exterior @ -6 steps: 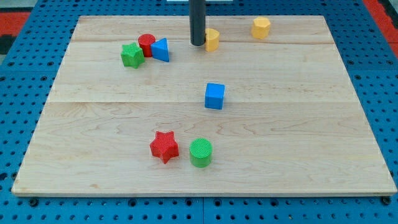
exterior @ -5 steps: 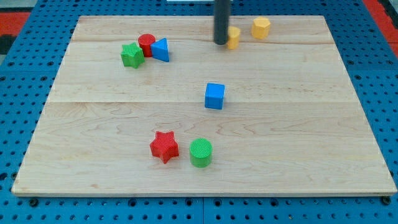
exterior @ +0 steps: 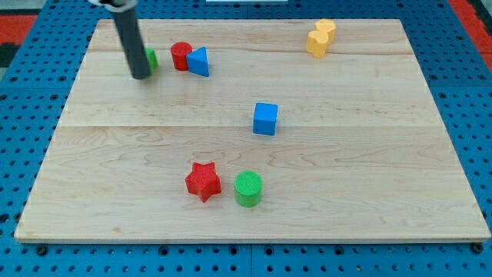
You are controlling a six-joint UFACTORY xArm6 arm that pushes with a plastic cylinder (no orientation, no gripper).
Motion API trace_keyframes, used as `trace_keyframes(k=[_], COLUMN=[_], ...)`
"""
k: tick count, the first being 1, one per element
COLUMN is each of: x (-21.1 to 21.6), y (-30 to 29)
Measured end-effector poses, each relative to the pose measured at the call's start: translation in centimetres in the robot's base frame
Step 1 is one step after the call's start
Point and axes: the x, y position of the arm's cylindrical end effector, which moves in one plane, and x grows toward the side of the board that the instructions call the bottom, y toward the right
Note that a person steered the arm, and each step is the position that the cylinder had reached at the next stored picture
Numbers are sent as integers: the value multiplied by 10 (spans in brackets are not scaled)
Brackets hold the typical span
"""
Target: Place the green star to the top left of the red circle
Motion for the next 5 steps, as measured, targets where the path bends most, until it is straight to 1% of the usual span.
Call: trace_keyframes(k=[1,2,3,4,5], x=[-12,-33,-55,-38,-26], y=[3,-86,-69,-20,42])
